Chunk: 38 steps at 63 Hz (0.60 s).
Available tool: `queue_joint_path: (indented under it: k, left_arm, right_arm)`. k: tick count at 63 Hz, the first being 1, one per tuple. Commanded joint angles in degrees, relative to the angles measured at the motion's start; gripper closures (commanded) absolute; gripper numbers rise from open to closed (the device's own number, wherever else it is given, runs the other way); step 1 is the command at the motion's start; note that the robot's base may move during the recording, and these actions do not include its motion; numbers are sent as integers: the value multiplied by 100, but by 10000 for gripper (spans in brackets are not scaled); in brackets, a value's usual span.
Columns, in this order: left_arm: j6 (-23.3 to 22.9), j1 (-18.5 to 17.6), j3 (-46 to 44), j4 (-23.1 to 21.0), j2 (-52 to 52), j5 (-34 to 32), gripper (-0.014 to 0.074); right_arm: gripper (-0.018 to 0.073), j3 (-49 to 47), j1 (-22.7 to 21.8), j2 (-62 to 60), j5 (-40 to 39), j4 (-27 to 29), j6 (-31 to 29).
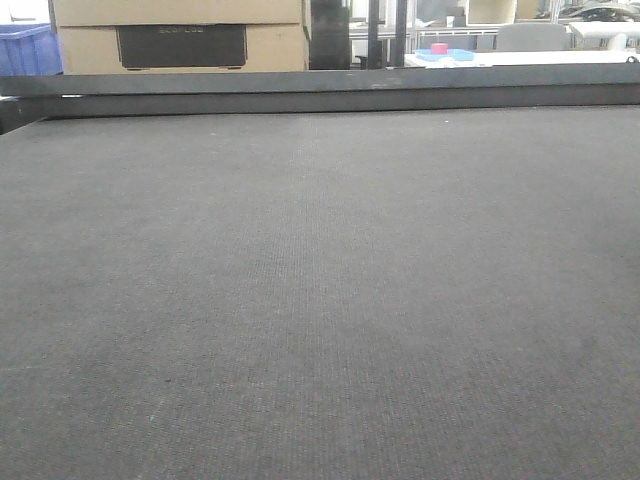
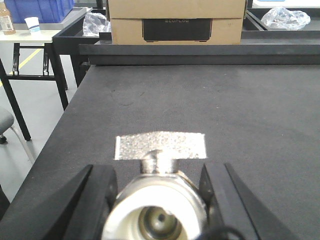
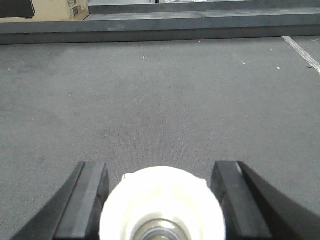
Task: Place valve from conveyor to right shelf box
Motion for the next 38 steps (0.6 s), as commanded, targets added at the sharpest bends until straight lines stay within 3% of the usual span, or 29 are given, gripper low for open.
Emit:
queue_joint_path:
  k: [1,38]
  left_arm:
    - [-19,7,-47,-57,-48,-316,708]
    - [-19,7,-47,-57,-48,-316,708]
  right_arm:
    - [721,-48,-15,-55,-423,-43,-31]
    - [721,-48,-15,-55,-423,-43,-31]
